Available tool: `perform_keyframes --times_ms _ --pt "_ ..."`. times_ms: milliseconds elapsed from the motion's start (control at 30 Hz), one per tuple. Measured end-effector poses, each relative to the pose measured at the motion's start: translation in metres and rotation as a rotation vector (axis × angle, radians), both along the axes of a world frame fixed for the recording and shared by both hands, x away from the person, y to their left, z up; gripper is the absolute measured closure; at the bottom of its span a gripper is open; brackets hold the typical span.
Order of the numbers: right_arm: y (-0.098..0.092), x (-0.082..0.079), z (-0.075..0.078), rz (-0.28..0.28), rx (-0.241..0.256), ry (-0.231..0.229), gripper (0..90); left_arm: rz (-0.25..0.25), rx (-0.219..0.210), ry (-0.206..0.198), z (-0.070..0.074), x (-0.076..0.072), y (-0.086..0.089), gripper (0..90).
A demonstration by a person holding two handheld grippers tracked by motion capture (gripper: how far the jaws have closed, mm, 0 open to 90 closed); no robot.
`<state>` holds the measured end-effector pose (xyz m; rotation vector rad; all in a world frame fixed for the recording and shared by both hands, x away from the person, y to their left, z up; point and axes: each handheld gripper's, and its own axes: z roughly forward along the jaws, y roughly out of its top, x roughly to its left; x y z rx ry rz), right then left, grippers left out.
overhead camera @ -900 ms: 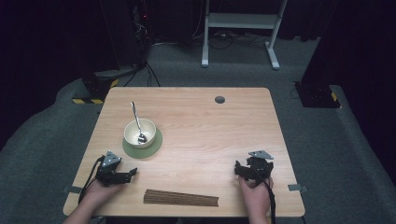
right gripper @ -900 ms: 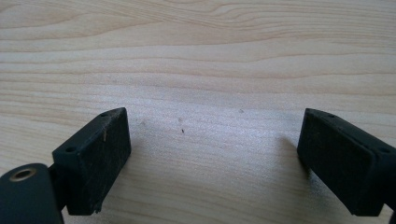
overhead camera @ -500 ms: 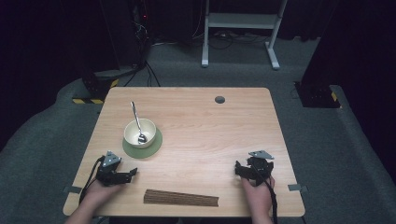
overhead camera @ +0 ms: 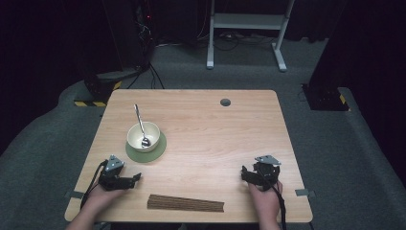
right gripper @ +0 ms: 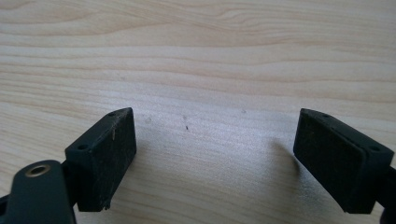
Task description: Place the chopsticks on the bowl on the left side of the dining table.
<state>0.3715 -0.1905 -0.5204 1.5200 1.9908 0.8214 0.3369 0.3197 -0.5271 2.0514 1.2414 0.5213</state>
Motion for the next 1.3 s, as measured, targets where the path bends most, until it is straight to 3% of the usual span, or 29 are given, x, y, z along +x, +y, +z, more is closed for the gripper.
perform_keyframes --times_ms 133,300,433,633,700,967,1200,1300 --pt "0.005 -0.004 0.006 0.020 0.013 -0.024 13.3 -0.031 -0.007 -0.004 0.003 -0.003 0.001 13.9" --pt "0.012 -0.007 0.004 0.038 0.010 -0.021 13.3 -0.049 -0.022 -0.019 0.009 -0.004 -0.002 15.0" --pt "0.015 -0.008 0.000 0.048 0.022 0.011 13.3 -0.075 -0.032 -0.054 0.016 -0.009 -0.008 15.2" --pt "0.016 -0.010 -0.003 0.047 0.005 0.023 12.7 -0.139 -0.033 -0.044 0.021 -0.012 -0.021 15.0" --pt "0.016 -0.010 -0.003 0.045 0.007 0.023 12.7 -0.205 -0.034 -0.048 0.025 -0.014 -0.031 15.3" --pt "0.015 -0.009 -0.004 0.049 0.011 0.022 12.9 -0.275 -0.024 -0.027 0.023 -0.018 -0.047 15.6" --pt "0.015 -0.009 -0.004 0.053 0.010 0.022 13.2 -0.323 -0.056 -0.024 0.021 -0.021 -0.057 19.6" --pt "0.015 -0.008 -0.003 0.055 0.010 0.023 13.2 -0.352 -0.042 -0.015 0.019 -0.023 -0.064 19.9"
